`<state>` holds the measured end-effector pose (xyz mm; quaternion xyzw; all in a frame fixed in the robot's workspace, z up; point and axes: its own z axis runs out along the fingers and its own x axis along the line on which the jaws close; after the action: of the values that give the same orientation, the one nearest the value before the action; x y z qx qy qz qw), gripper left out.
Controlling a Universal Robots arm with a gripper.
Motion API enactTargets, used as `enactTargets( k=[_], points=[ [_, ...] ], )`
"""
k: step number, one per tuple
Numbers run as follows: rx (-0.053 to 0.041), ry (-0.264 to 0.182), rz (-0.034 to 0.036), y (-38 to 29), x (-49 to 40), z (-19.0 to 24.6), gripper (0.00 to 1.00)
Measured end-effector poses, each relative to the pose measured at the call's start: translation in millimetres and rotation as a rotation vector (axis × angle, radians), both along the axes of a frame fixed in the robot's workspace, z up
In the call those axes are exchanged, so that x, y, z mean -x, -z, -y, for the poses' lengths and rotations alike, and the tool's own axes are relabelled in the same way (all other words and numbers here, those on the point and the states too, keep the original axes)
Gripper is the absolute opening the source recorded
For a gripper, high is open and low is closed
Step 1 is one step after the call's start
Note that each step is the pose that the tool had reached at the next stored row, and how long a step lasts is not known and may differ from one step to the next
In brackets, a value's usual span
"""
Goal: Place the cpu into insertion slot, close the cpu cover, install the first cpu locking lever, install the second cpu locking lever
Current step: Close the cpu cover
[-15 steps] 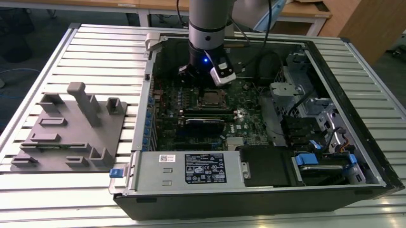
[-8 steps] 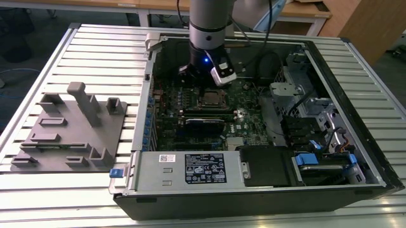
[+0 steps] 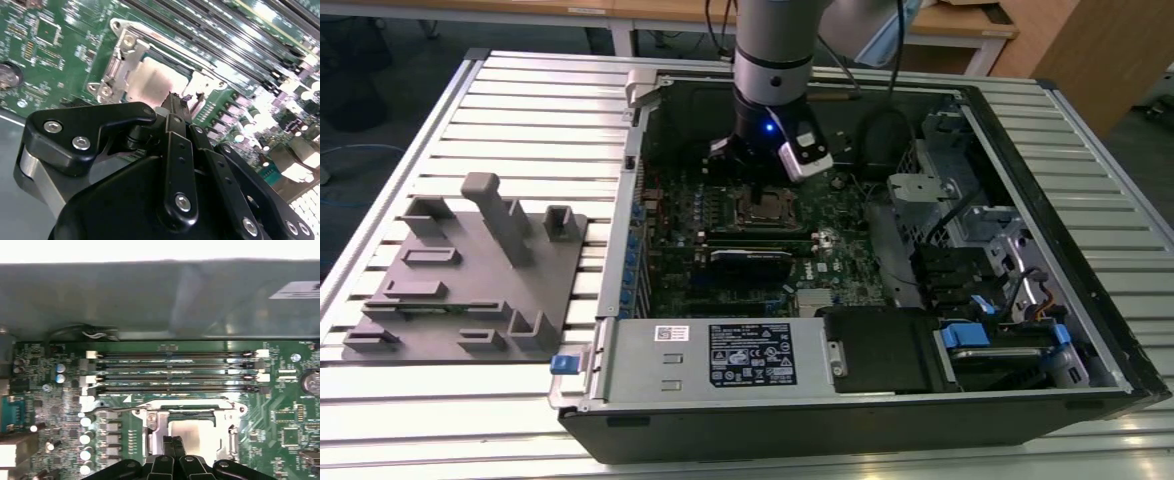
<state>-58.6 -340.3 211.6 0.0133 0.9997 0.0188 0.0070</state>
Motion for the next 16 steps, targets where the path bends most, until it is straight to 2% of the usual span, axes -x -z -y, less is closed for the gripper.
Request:
enactTargets(
  k=[5, 8, 12, 14, 15, 16],
  points=[
    [0.0000, 0.000, 0.0000, 0.3, -11.2, 0.0, 0.10],
    [0.0001, -0.001, -0.0001, 0.0, -11.5, 0.0, 0.10],
    [0.0001, -0.001, 0.0000, -5.3, -11.5, 0.0, 0.10],
    [-0.0002, -0.001, 0.0003, -6.0, -11.5, -0.1, 0.10],
    [-0.0001, -0.001, 0.0032, -6.0, -11.1, 0.0, 0.10],
    [-0.0001, -0.001, 0.0124, -6.0, -10.1, 0.0, 0.10]
  ],
)
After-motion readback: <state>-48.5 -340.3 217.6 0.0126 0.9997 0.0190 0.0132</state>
